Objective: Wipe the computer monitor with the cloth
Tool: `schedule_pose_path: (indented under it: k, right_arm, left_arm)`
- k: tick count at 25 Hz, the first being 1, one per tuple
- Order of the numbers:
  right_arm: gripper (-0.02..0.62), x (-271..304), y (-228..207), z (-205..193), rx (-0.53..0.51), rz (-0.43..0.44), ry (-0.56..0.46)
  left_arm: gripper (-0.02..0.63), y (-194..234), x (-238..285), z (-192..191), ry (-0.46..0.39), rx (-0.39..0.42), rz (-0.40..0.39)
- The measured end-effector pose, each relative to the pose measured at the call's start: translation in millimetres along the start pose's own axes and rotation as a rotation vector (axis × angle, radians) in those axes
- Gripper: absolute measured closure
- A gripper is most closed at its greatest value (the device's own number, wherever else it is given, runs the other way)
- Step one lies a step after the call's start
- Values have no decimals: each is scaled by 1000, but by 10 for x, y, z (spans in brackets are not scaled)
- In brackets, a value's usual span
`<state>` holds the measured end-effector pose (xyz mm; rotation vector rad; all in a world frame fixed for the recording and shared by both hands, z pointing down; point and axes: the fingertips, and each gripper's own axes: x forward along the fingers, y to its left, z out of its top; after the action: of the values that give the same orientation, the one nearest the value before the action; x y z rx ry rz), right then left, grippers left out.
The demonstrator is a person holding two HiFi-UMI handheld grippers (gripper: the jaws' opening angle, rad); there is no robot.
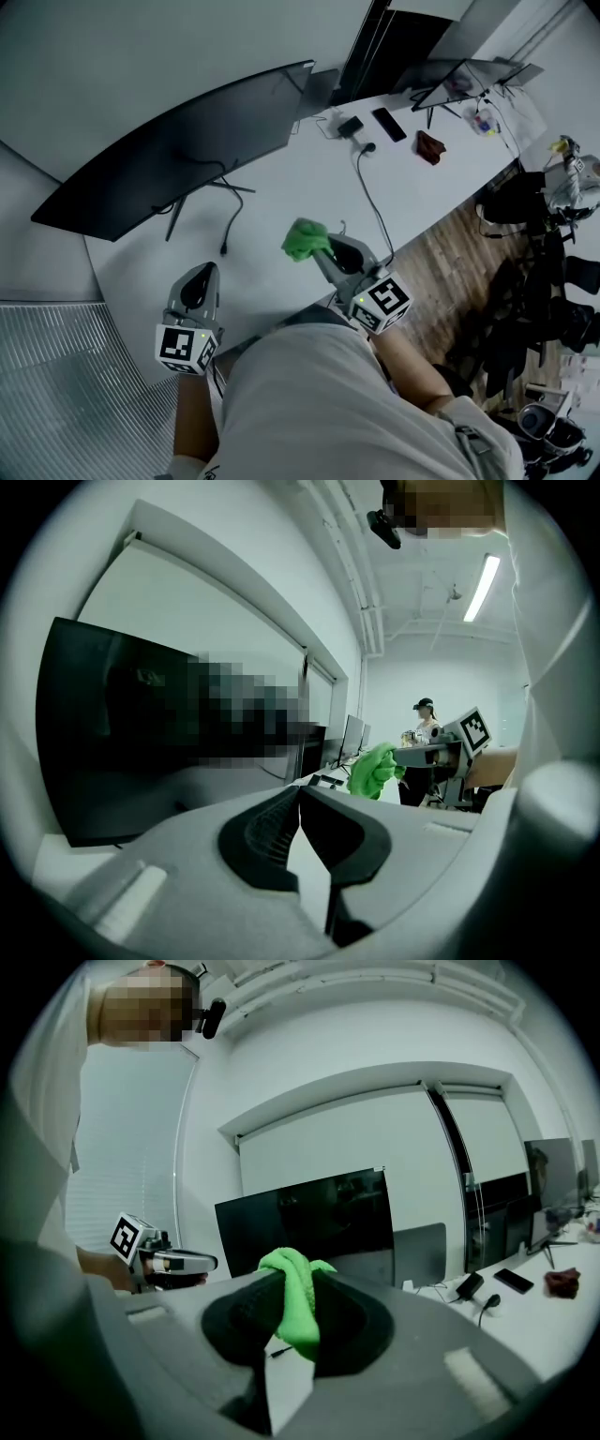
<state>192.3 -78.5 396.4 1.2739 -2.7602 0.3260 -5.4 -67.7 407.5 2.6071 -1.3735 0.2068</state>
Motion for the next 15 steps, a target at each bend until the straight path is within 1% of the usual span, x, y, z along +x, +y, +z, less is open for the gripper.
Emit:
schedule_pose_path:
  k: [5, 8, 15]
  right_arm:
    - [518, -56, 9, -32, 6, -22, -9]
    - [517, -79, 24, -8, 10, -38, -7]
    - [518, -46, 4, -21, 3, -57, -9]
  left_arm:
    - [600, -59, 53, 12, -2, 16, -33]
    - [600, -79, 68, 30, 0, 12, -48]
    - [600, -76, 116, 22, 0, 11, -65]
